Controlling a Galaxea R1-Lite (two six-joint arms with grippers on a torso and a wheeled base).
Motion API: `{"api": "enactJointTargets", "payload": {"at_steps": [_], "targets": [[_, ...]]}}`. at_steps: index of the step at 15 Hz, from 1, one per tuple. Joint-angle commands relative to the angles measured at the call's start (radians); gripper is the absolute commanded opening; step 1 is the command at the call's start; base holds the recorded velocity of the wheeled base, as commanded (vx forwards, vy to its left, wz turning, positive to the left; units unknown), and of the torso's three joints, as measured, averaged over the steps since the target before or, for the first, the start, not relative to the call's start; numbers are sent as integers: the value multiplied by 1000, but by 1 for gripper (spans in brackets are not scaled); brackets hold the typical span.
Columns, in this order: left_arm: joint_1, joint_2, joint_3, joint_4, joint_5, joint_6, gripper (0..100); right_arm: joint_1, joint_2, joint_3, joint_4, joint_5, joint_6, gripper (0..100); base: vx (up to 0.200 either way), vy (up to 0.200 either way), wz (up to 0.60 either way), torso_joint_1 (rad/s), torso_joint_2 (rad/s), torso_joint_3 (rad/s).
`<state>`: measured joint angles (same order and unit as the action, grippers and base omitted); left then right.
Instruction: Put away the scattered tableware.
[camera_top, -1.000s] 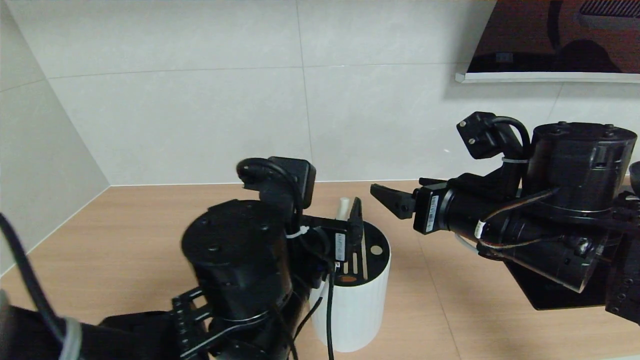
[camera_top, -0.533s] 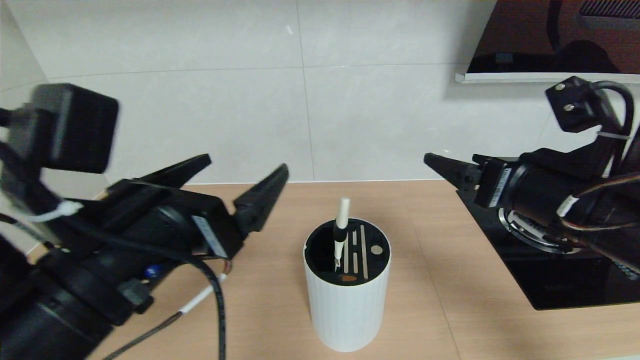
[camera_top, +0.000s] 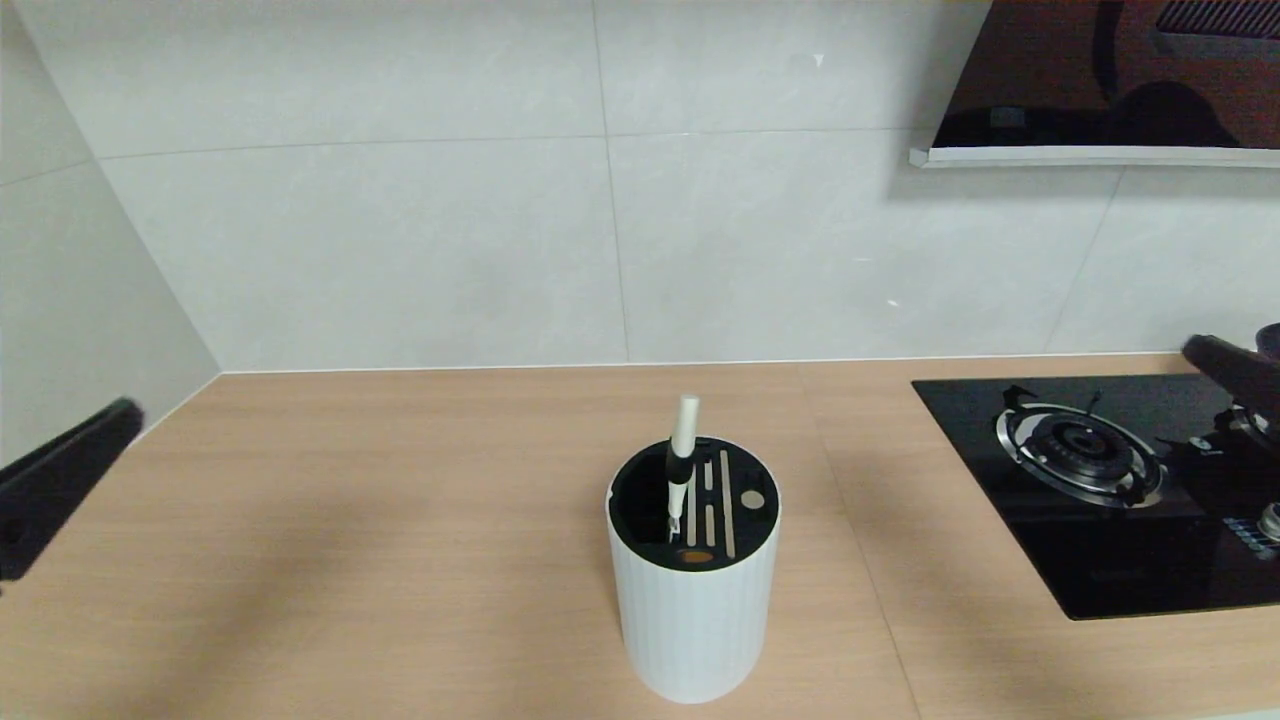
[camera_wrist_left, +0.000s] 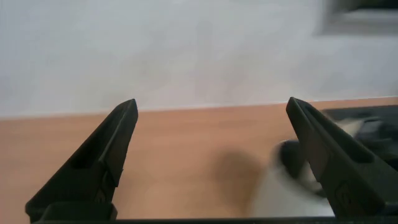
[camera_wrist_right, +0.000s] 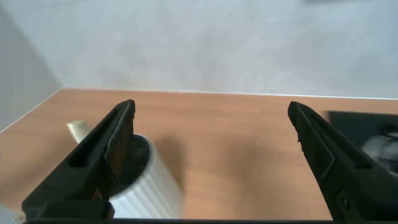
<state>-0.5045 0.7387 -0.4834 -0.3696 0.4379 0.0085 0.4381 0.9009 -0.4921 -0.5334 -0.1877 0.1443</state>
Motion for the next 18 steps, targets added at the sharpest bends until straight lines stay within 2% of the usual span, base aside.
{"api": "enactJointTargets", "payload": {"at_steps": [1, 3, 5, 6, 7, 9, 10, 12, 14, 15, 17, 18], "targets": [[193, -329, 6, 207, -137, 38, 100, -133, -372, 46, 216, 8, -25, 100, 0, 0, 0, 0, 0, 0], [262, -484, -23, 367, -225, 38, 100, -171, -553, 46, 383, -4, -109, 100, 0, 0, 0, 0, 0, 0], [323, -584, -53, 472, -255, 38, 100, -259, -698, 47, 510, 1, -175, 100, 0, 0, 0, 0, 0, 0], [334, -602, -53, 480, -257, 38, 100, -279, -731, 47, 533, 5, -189, 100, 0, 0, 0, 0, 0, 0], [371, -642, -37, 488, -252, 48, 100, -322, -804, 58, 604, -4, -206, 100, 0, 0, 0, 0, 0, 0], [415, -642, -27, 477, -222, 41, 100, -389, -821, 66, 599, -38, -199, 100, 0, 0, 0, 0, 0, 0], [466, -664, -24, 482, -231, 45, 100, -412, -846, 78, 607, -32, -199, 100, 0, 0, 0, 0, 0, 0], [508, -739, 31, 485, -301, 61, 100, -438, -901, 138, 613, -29, -203, 100, 0, 0, 0, 0, 0, 0], [508, -739, 147, 463, -284, 59, 100, -438, -901, 253, 581, -19, -186, 100, 0, 0, 0, 0, 0, 0], [508, -739, 238, 400, -286, 65, 100, -438, -901, 348, 529, 24, -166, 100, 0, 0, 0, 0, 0, 0], [508, -739, 428, 192, -304, 87, 100, -438, -899, 492, 343, 125, -163, 100, 0, 0, 0, 0, 0, 0], [508, -739, 483, 146, -329, 102, 100, -438, -901, 491, 363, 149, -161, 100, 0, 0, 0, 0, 0, 0]]}}
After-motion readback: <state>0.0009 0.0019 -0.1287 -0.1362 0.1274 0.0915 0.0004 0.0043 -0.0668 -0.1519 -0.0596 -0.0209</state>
